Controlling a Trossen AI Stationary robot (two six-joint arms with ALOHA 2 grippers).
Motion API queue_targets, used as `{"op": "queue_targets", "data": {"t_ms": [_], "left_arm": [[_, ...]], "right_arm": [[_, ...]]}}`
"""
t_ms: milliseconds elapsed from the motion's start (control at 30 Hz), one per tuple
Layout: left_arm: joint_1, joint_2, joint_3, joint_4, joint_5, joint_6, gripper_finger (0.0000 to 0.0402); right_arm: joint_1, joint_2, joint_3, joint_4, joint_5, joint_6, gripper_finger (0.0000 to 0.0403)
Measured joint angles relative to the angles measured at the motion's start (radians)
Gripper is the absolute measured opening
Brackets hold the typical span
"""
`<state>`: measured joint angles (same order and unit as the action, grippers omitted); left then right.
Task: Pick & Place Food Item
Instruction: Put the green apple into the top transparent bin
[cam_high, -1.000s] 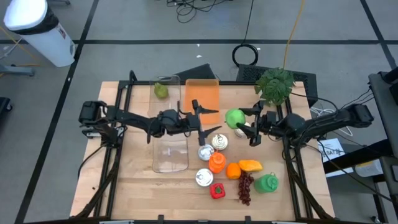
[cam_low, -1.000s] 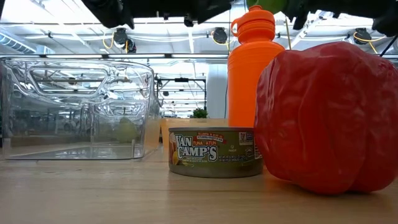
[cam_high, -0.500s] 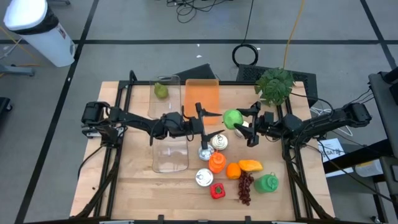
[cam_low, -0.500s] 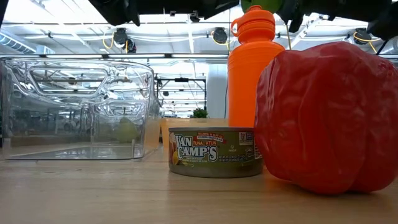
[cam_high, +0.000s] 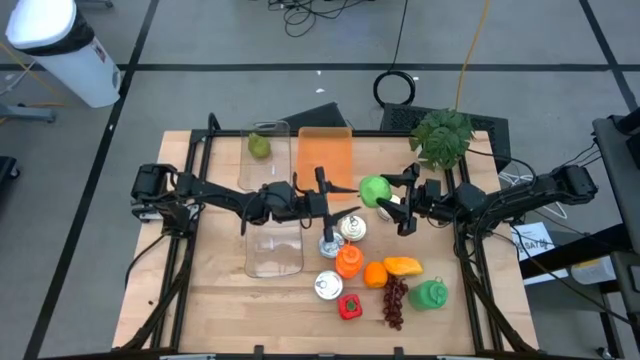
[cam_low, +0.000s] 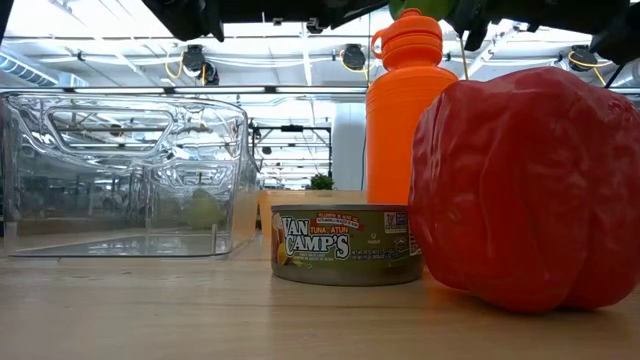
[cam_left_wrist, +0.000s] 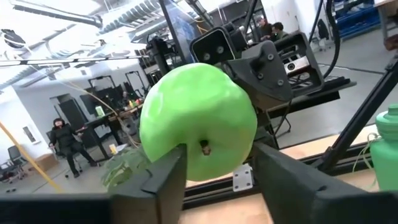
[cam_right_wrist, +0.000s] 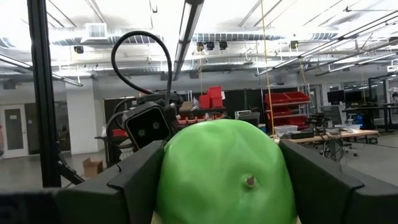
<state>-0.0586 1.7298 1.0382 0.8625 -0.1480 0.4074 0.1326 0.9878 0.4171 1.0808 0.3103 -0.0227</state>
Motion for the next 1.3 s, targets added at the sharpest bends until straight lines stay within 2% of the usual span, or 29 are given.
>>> {"op": "queue_targets", "data": {"t_ms": [200,367,1300], "left_arm": [[0.0,0.0,0.0,0.003,0.027,-0.014,0.0135],[0.005,0.0,0.0,0.003,0.033,-0.017,0.0111],[0.015,0.0,0.0,0.005,0.008,-0.026,0.0106]], "right_arm": [[0.0,0.0,0.0,0.0,0.0,0.003,0.0276],[0.0,0.006,0.0,0.001,-0.001,0.01,0.0275],[0.0,0.042,0.0,0.054,-0.025,0.035,0.0275]]}}
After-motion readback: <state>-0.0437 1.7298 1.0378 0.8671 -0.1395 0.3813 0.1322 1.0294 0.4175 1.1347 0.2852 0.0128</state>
